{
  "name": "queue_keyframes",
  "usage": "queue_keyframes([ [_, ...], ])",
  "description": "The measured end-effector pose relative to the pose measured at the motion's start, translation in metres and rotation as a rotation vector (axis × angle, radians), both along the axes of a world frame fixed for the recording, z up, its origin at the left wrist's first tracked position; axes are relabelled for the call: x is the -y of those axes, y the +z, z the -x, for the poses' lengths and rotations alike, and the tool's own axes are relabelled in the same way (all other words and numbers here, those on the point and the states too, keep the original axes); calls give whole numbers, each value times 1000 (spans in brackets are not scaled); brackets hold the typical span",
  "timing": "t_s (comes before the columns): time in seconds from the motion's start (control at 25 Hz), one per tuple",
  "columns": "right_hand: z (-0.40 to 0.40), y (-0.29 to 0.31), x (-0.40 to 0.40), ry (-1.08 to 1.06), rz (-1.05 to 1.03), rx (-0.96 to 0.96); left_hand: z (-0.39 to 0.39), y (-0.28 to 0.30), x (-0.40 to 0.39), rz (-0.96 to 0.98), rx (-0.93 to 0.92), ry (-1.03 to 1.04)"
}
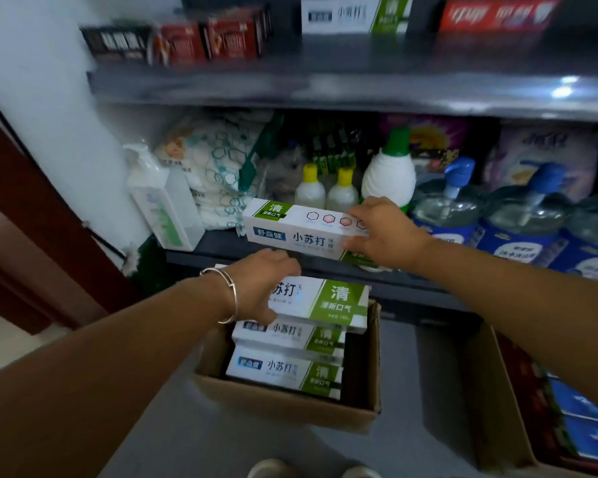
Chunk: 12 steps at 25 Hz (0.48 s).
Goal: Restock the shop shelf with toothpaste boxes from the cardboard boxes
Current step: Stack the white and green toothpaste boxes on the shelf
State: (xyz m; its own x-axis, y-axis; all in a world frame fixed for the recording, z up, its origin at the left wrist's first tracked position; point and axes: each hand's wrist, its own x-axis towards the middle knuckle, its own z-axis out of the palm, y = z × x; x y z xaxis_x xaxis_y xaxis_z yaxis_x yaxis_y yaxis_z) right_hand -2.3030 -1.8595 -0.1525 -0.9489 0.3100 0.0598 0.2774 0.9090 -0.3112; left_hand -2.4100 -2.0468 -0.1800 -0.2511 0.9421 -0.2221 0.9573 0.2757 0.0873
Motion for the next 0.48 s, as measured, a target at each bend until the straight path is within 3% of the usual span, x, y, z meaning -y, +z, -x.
queue_keyframes([
  [0.16, -10, 87, 2, -6, -58, -64, -2, 83, 3, -194, -102, -40],
  [0.48, -7, 191, -19, -87, -62, -170, 13, 190, -17, -323, -225, -79],
])
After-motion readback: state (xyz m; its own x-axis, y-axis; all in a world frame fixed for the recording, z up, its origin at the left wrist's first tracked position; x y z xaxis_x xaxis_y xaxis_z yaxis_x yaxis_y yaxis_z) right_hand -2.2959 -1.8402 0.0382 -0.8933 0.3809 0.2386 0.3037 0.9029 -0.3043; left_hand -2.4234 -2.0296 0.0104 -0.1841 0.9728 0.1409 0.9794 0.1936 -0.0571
